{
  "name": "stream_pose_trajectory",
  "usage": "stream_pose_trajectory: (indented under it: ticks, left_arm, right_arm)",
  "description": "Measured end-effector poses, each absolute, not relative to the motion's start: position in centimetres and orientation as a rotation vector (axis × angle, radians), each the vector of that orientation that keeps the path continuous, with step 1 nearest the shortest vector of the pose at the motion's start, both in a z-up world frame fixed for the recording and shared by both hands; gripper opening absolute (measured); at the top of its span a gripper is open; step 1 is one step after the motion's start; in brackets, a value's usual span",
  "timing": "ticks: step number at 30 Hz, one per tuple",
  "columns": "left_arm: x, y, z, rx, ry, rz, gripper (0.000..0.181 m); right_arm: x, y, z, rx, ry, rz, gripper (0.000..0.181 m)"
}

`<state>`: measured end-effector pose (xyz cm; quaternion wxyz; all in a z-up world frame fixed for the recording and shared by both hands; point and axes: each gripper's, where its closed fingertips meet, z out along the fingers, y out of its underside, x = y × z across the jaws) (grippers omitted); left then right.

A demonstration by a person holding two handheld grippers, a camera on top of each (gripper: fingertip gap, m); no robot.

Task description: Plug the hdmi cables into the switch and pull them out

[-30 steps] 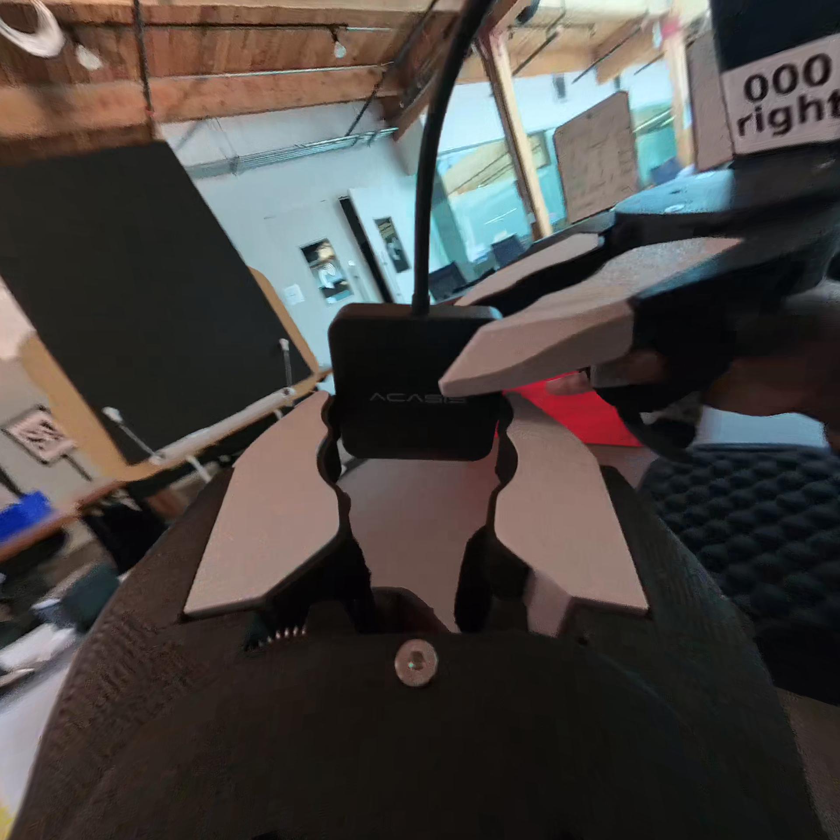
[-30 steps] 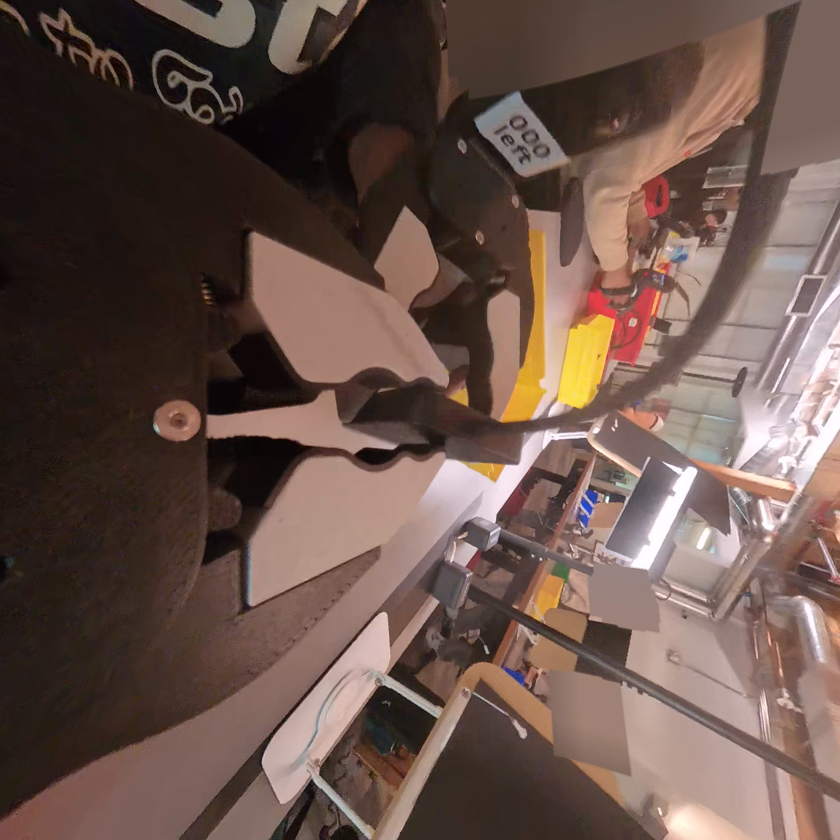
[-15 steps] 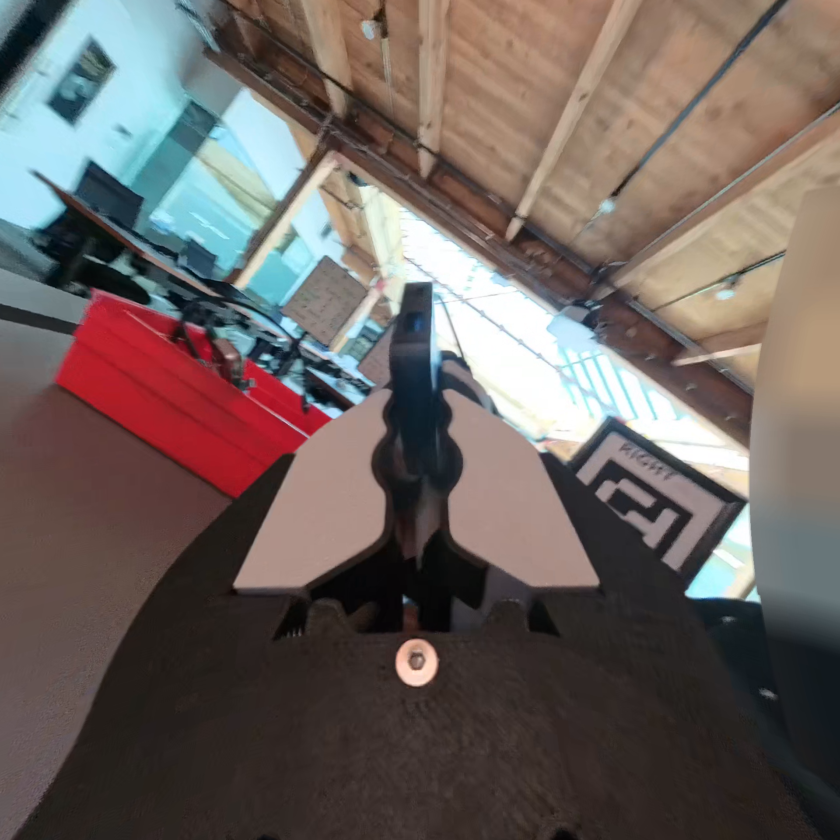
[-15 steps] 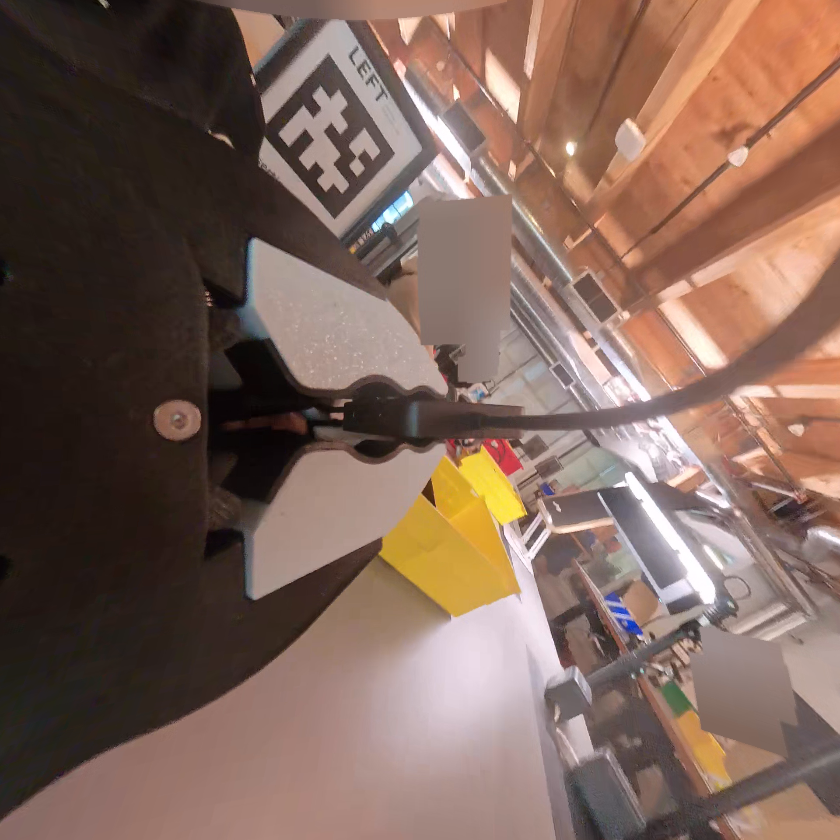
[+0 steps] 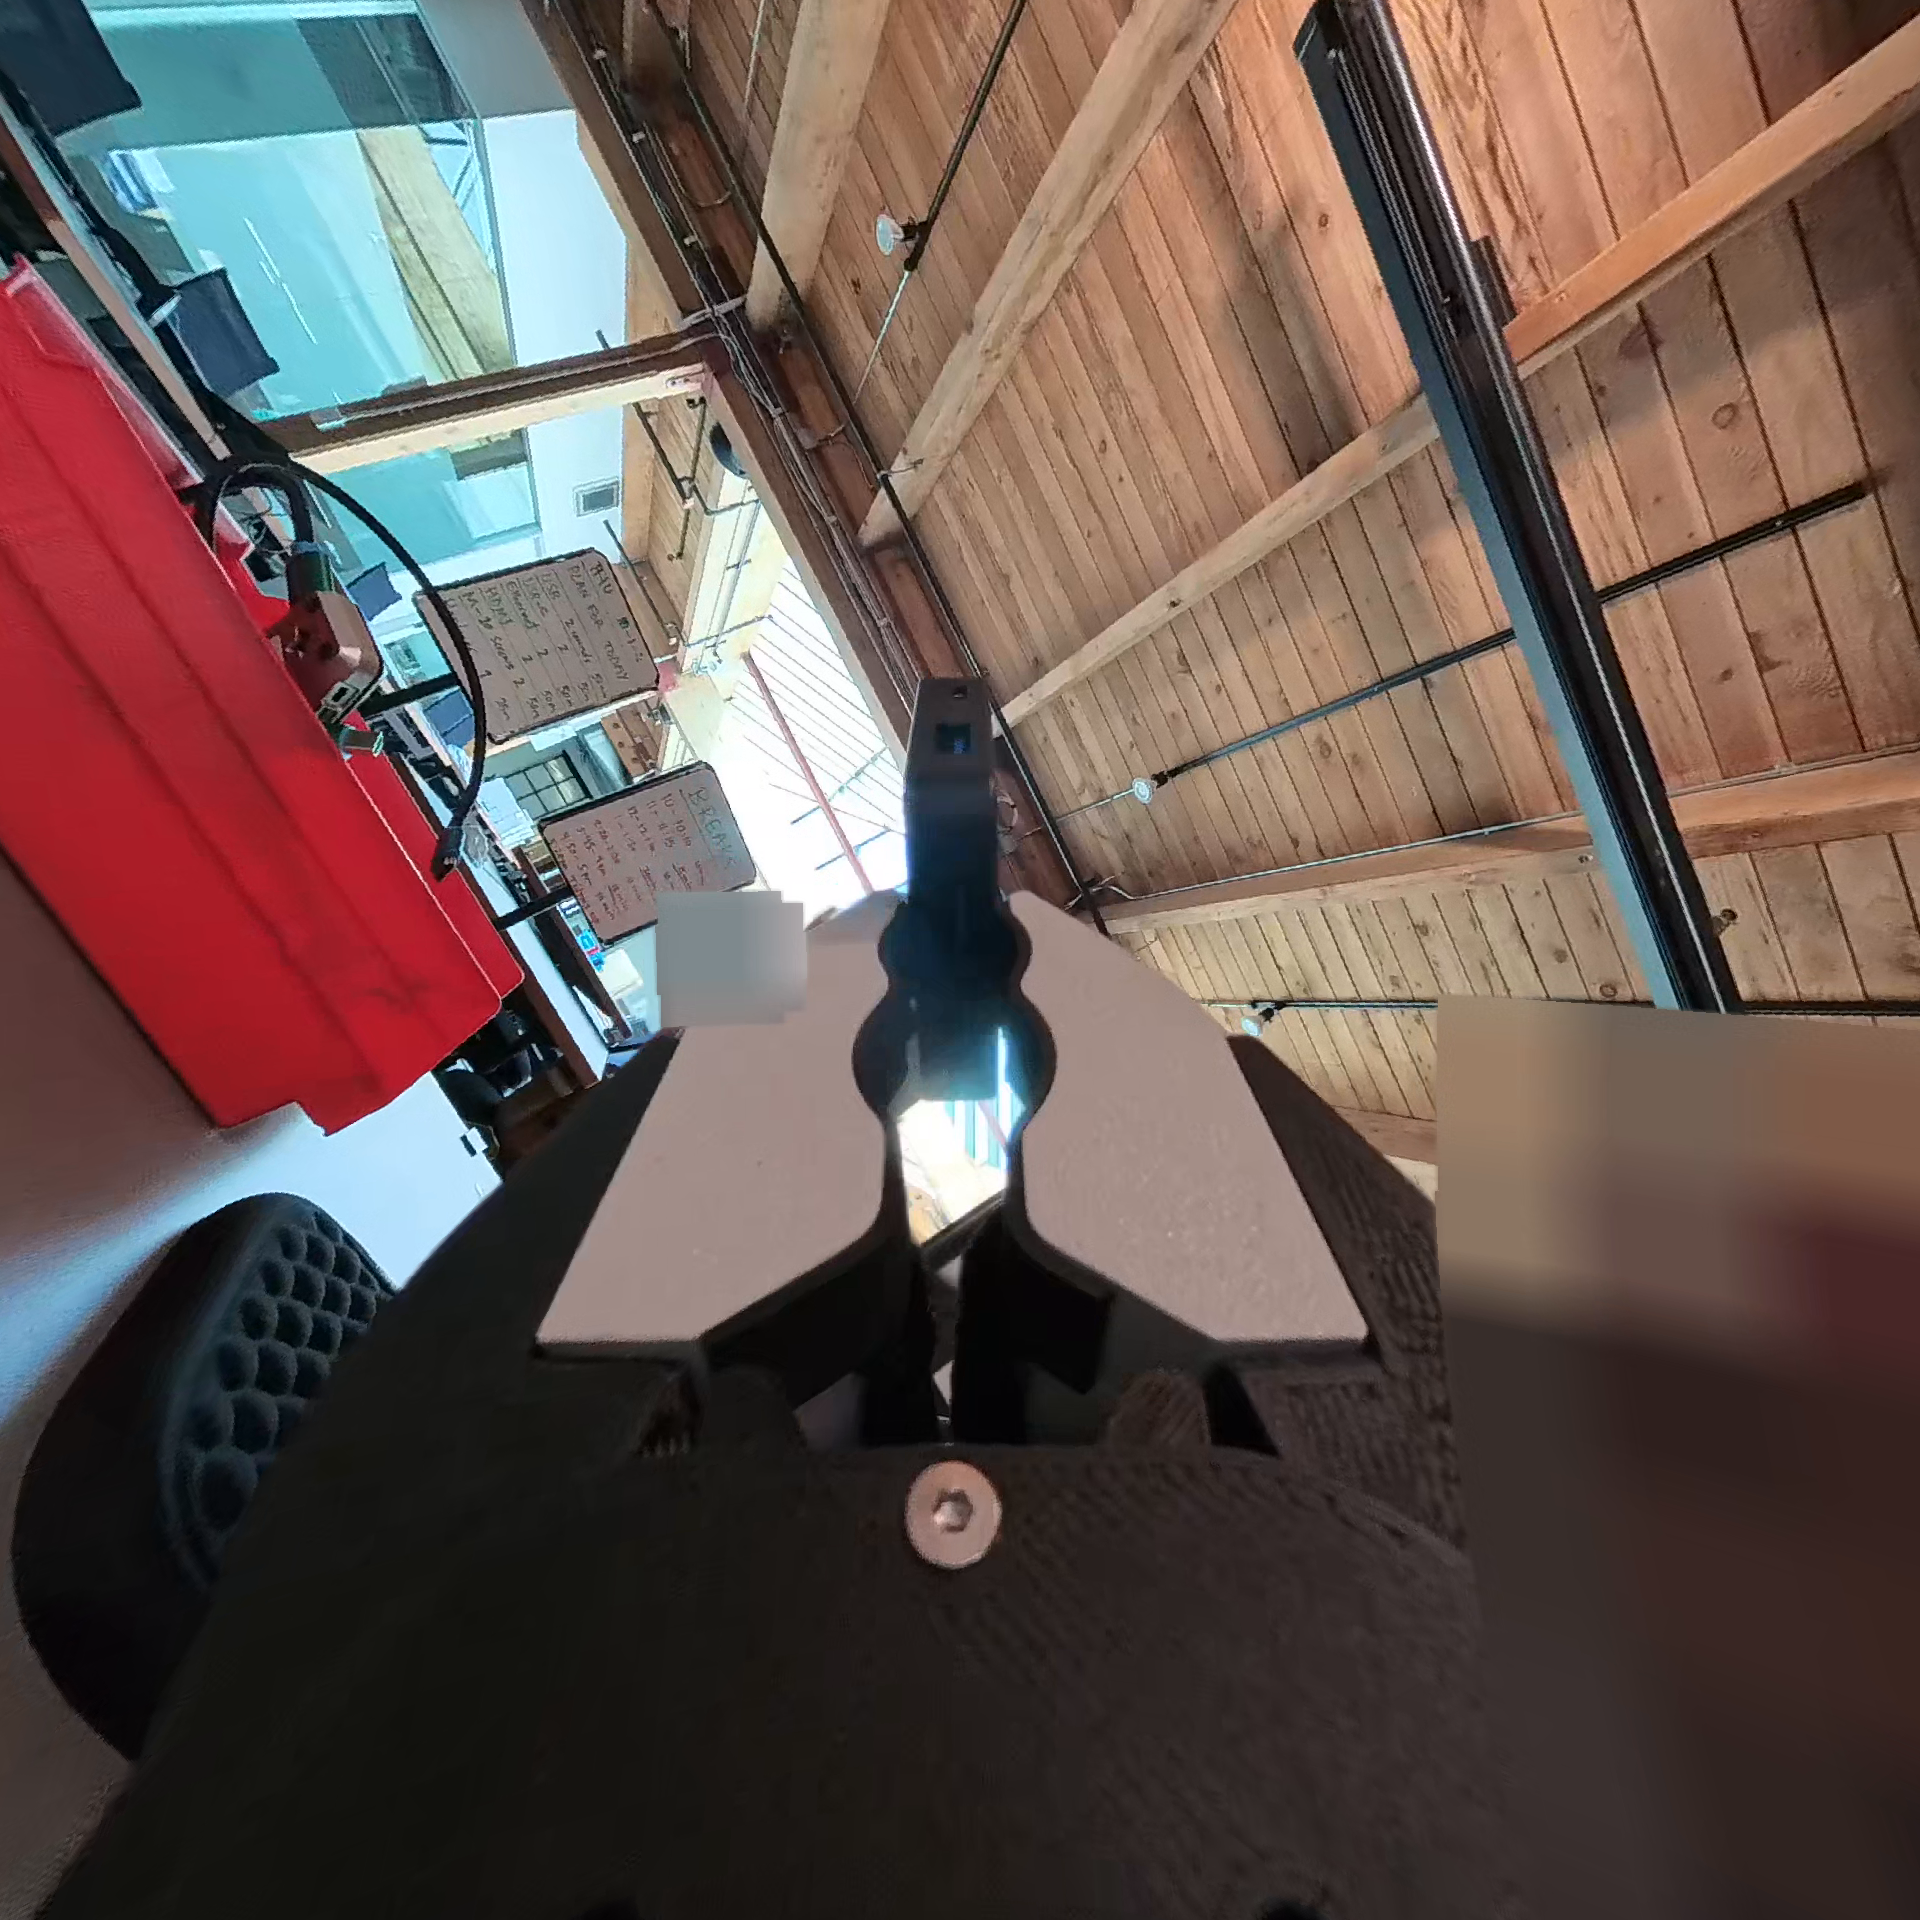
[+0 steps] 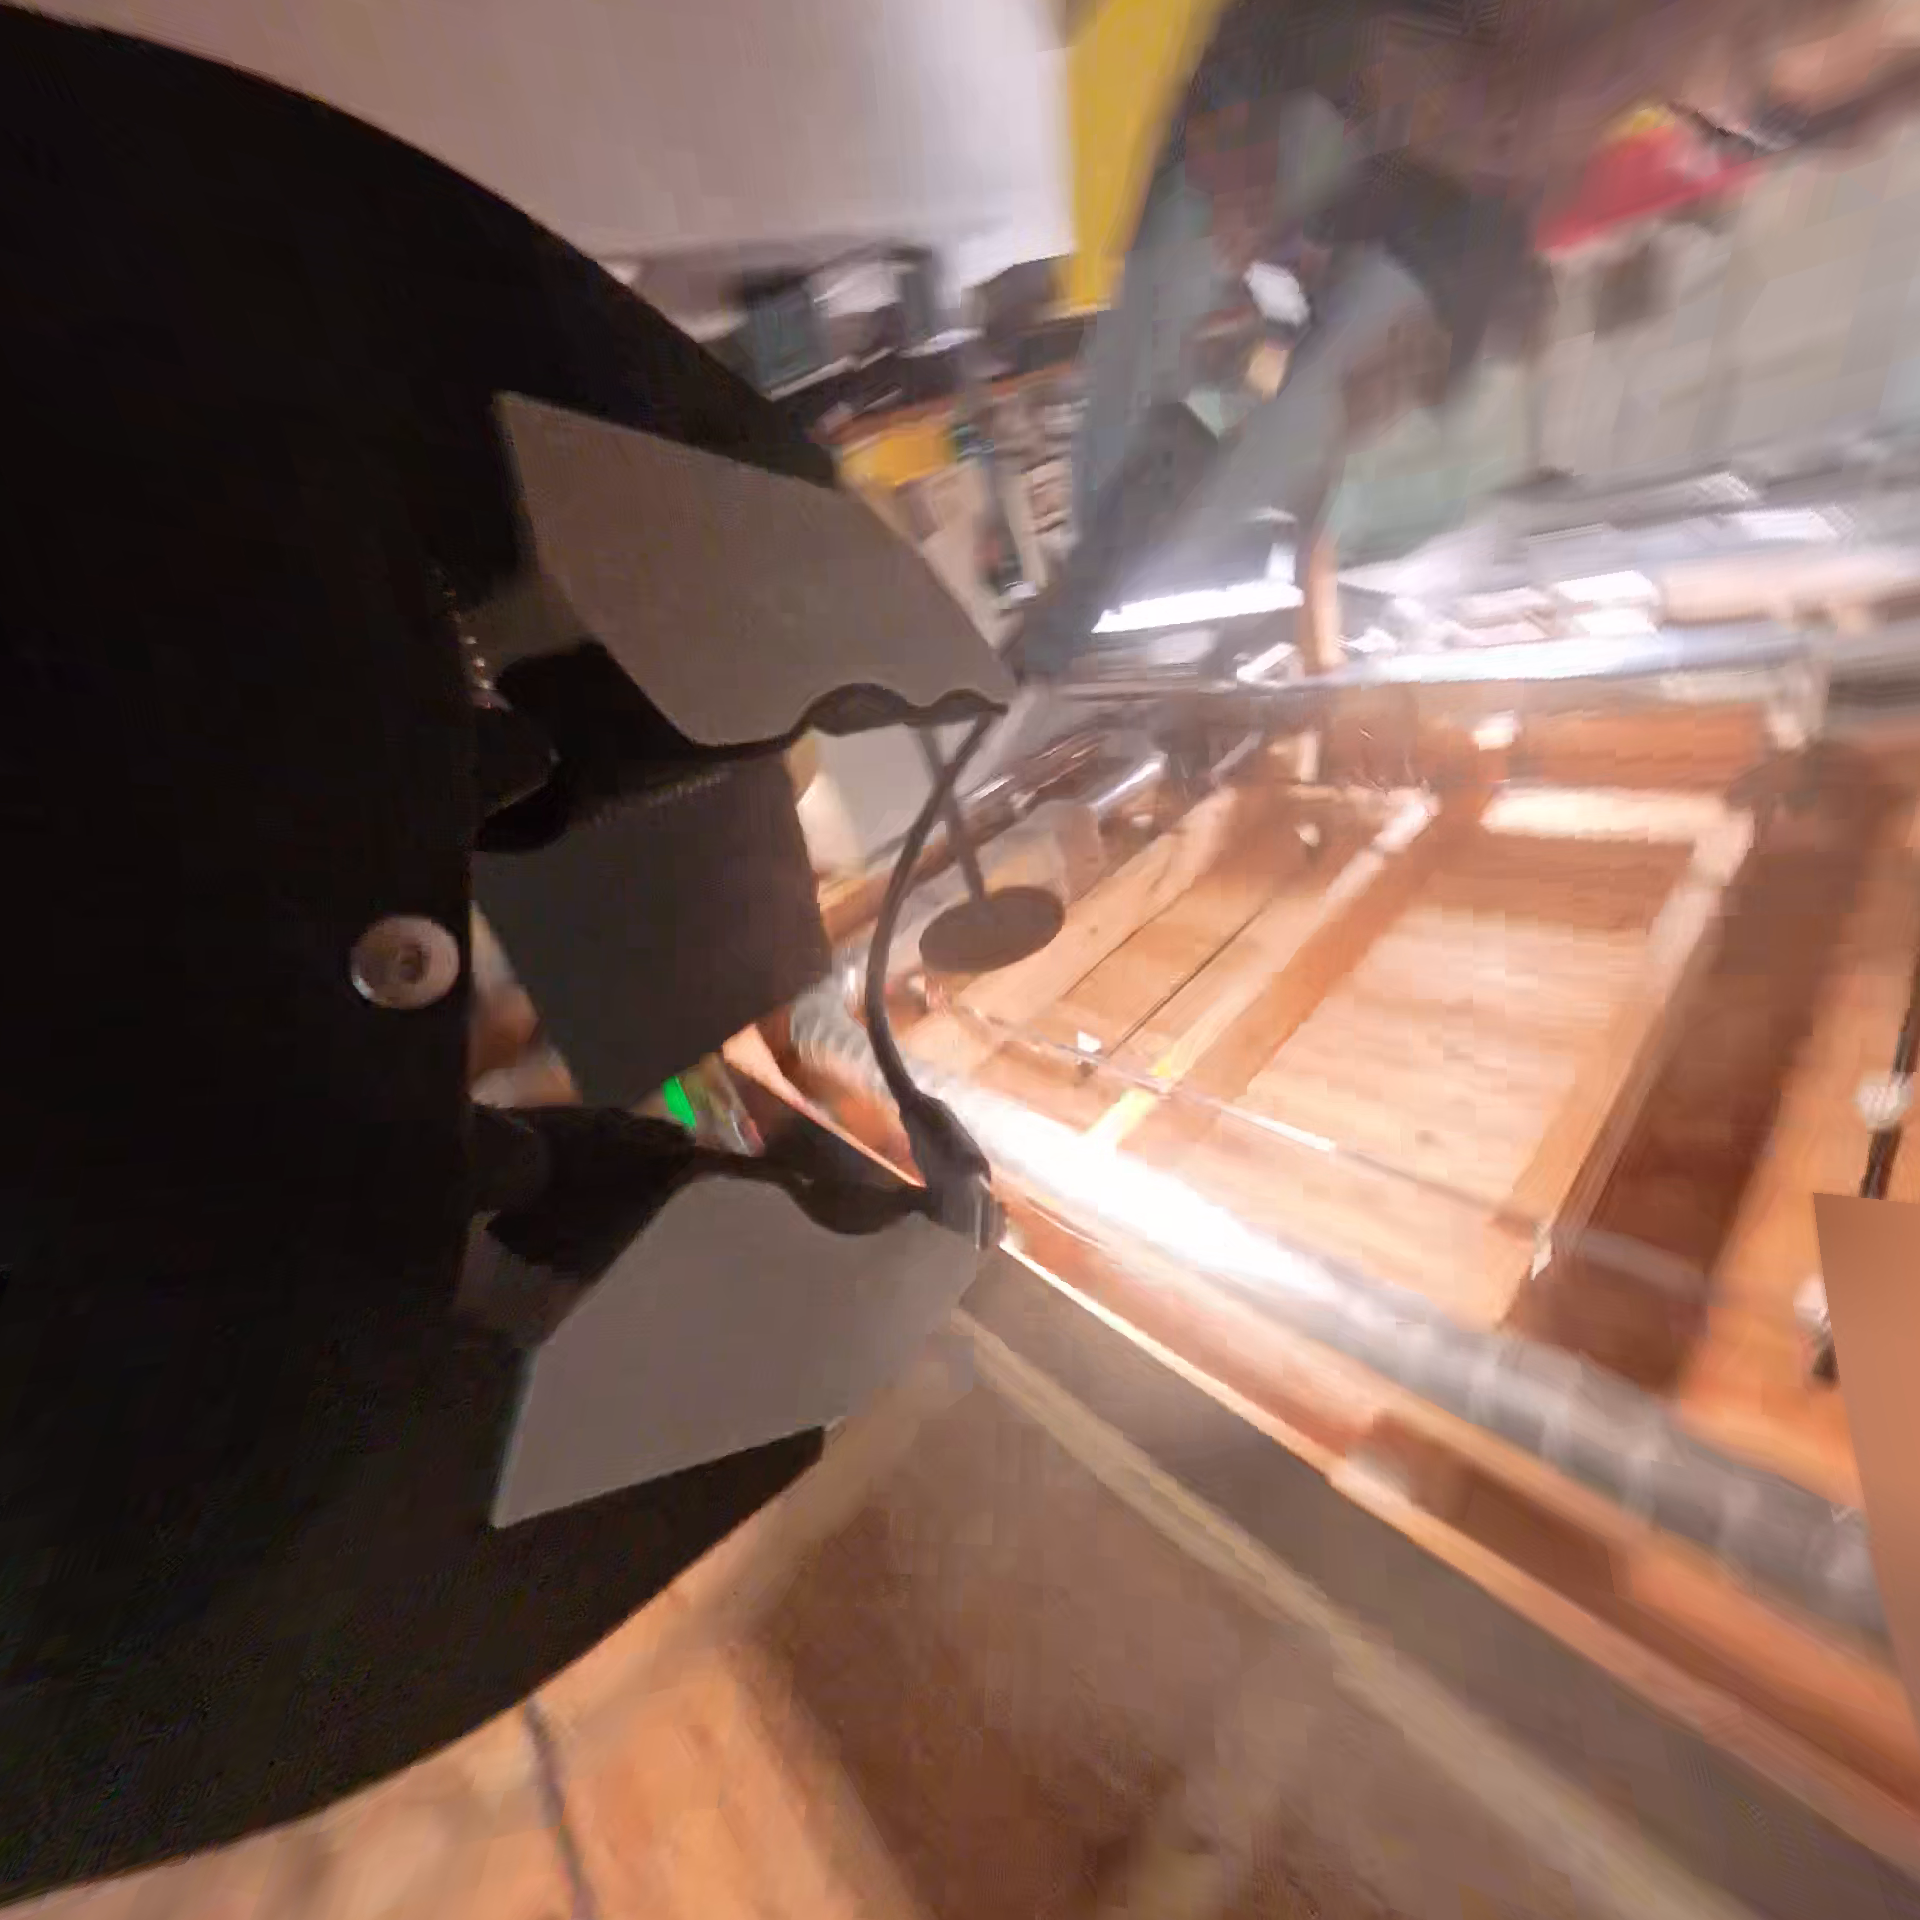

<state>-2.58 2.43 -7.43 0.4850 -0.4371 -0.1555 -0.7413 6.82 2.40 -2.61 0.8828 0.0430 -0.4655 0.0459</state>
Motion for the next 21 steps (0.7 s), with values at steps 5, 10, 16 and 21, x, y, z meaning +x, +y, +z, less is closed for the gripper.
stream_pose_trajectory:
  ticks: [5, 10, 16, 21]
  left_arm:
    - [-3.0, 2.9, -8.0, -1.076, -0.411, -1.777, 0.013]
    - [-7.0, 2.0, -6.1, -0.796, -0.398, -1.647, 0.013]
    - [-7.6, -1.7, -2.9, -0.529, -0.26, -1.602, 0.014]
    - [-4.2, -1.9, -4.0, -0.555, -0.175, -1.583, 0.013]
  right_arm:
    - [4.6, 0.3, -4.8, 0.223, -1.08, -0.125, 0.082]
    - [7.2, -2.7, -0.1, -0.033, -0.826, 0.617, 0.063]
    - [4.2, 1.1, -2.2, -0.633, -0.356, 1.792, 0.069]
    - [-0.7, -2.3, -4.6, -0.798, -0.655, 1.728, 0.059]
